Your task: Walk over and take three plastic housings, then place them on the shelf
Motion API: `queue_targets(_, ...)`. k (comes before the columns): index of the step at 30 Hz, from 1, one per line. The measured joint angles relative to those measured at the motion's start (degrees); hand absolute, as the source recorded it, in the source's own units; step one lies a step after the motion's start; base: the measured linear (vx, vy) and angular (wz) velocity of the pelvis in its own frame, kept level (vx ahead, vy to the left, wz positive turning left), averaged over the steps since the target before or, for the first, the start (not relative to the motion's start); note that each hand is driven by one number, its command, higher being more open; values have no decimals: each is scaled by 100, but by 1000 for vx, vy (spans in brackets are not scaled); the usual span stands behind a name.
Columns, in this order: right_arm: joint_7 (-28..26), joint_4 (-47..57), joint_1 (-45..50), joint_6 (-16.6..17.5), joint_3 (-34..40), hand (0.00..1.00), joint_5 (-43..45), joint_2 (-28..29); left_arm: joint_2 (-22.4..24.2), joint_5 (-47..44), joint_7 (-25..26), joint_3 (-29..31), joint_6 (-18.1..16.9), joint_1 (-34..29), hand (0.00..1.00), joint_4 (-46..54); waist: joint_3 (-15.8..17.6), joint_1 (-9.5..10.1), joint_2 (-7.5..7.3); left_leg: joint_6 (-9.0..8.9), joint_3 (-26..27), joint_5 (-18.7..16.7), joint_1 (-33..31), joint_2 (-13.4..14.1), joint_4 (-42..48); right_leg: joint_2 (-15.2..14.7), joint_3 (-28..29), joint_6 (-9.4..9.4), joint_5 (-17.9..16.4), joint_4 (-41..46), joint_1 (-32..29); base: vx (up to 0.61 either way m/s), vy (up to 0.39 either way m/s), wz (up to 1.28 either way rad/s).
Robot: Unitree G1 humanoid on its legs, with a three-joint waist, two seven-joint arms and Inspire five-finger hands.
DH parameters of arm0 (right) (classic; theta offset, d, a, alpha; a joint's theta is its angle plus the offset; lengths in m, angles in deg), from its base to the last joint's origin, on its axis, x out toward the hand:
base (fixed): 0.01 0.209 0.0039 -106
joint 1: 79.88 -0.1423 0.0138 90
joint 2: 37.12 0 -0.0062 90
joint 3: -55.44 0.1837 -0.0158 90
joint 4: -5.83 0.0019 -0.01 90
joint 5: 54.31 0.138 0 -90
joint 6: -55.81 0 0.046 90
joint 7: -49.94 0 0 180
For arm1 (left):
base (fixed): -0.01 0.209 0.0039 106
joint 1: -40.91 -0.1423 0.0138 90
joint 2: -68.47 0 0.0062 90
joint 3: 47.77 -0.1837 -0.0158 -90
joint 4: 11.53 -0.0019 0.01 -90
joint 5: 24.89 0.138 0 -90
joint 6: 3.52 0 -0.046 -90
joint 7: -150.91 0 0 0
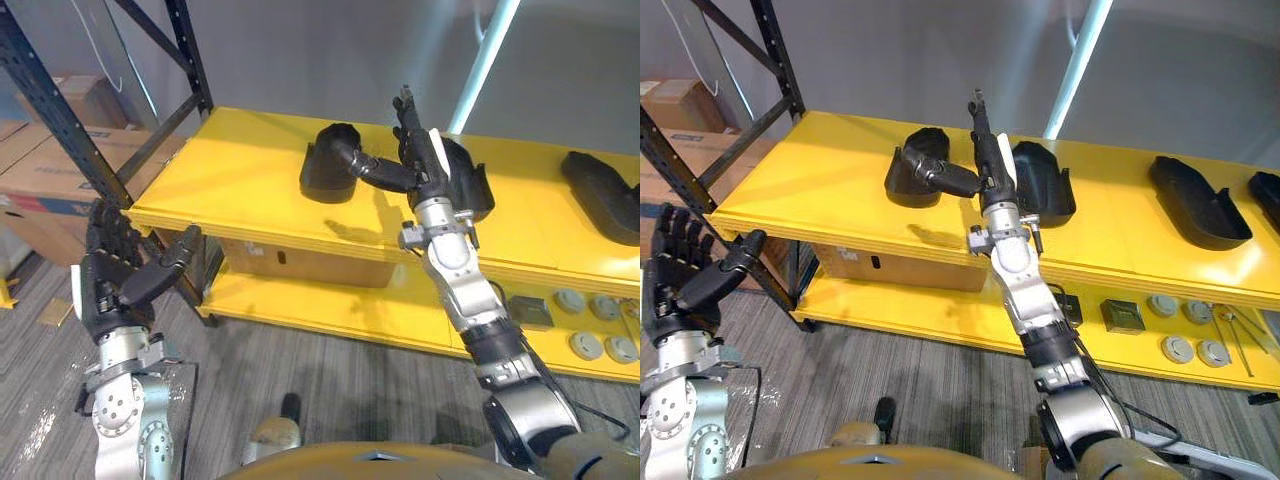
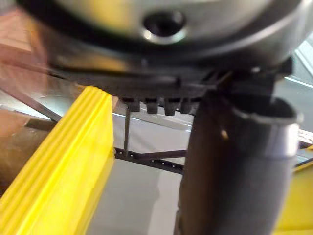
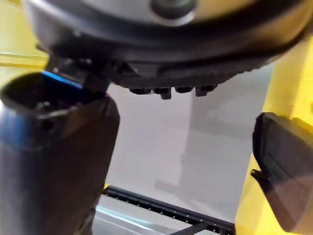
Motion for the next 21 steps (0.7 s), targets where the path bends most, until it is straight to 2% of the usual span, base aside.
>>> queue_targets(4, 243, -796, -497, -169, 8, 100, 129, 121, 103, -33, 0, -93, 1, -10, 100, -17, 240, 19, 77, 32, -176, 43, -4, -45, 1, -8, -149, 20, -16, 30, 83, 7, -4, 23)
queue_targets(7, 406, -1507, -872, -180, 123, 100, 249, 117, 160, -135, -77, -231, 1, -12, 100, -36, 423, 123, 165, 20, -297, 62, -42, -80, 0, -46, -282, 46, -101, 151, 78, -13, 6, 24)
queue_targets(10, 609, -2154, -1431, -173, 261, 100, 244, 92, 164, -230, -87, -376, -3, -47, 100, -50, 601, 167, 299, -39, -425, 114, -225, -87, 1, -99, -378, 40, -219, 417, -147, -28, -9, 22)
queue_targets(12, 811, -2489, -1887, -111, 419, 100, 223, 72, 179, -358, -109, -517, -43, -43, 100, -155, 778, 177, 441, -49, -473, 164, -402, -89, 7, -147, -403, 49, -294, 622, -376, -32, -14, 14)
queue_targets(14, 907, -2632, -2064, -34, 468, 100, 215, 46, 209, -458, -103, -605, -126, -38, 100, -295, 915, 181, 498, -41, -481, 179, -431, -111, 20, -213, -404, 57, -371, 786, -461, 0, -26, 7)
queue_targets(21, 1336, -3056, -2307, 55, 462, 100, 73, -146, 244, -669, -65, -834, -254, -37, 100, -347, 1038, 169, 520, 18, -521, 223, -435, -204, 27, -426, -415, 135, -667, 1256, -628, 31, -52, 4)
